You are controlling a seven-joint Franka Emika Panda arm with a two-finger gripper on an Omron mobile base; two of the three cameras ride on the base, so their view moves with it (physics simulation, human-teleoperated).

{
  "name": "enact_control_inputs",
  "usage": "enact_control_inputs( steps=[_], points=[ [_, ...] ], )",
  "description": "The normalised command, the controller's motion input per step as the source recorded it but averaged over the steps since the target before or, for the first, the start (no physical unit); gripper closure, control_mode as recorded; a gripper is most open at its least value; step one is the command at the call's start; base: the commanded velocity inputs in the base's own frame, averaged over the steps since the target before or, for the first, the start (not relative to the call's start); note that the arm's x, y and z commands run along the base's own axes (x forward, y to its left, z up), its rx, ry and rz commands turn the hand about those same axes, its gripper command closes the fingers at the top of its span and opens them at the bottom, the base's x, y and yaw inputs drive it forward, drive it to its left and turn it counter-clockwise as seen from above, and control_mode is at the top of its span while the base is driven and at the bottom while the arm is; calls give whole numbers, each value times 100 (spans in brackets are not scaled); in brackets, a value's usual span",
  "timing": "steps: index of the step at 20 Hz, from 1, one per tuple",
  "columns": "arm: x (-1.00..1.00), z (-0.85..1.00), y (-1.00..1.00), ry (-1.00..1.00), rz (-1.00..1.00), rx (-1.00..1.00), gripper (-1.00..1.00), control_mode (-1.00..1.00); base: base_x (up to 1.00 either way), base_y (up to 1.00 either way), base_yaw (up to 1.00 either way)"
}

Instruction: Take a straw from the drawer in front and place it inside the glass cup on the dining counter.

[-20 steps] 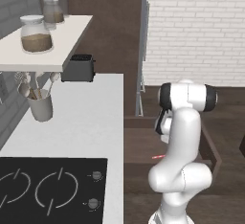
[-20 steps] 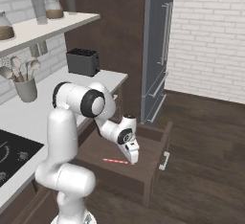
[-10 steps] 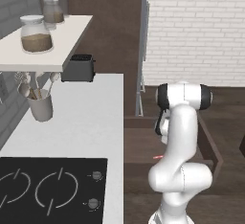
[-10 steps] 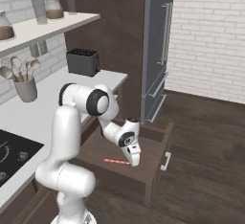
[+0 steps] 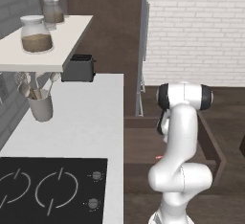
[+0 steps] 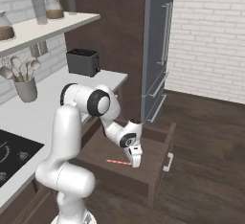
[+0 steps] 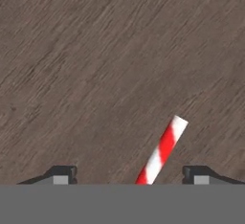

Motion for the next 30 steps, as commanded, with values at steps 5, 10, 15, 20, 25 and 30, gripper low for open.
enact_control_inputs(
  steps=[5, 10, 15, 20, 25, 30],
  points=[
    [-64, -16, 0, -3, -9, 0, -100, -100, 0, 0, 0],
    [-3, -27, 0, 0, -6, 0, -100, -100, 0, 0, 0],
    [0, -39, 0, 0, -5, 0, 100, -100, 0, 0, 0],
    [-21, -60, -2, -2, -3, 0, 100, -100, 0, 0, 0],
    [-32, -58, -5, -8, 0, 0, 100, -100, 0, 0, 0],
    [-19, 5, 0, -11, -1, -1, 100, -100, 0, 0, 0]
  ],
)
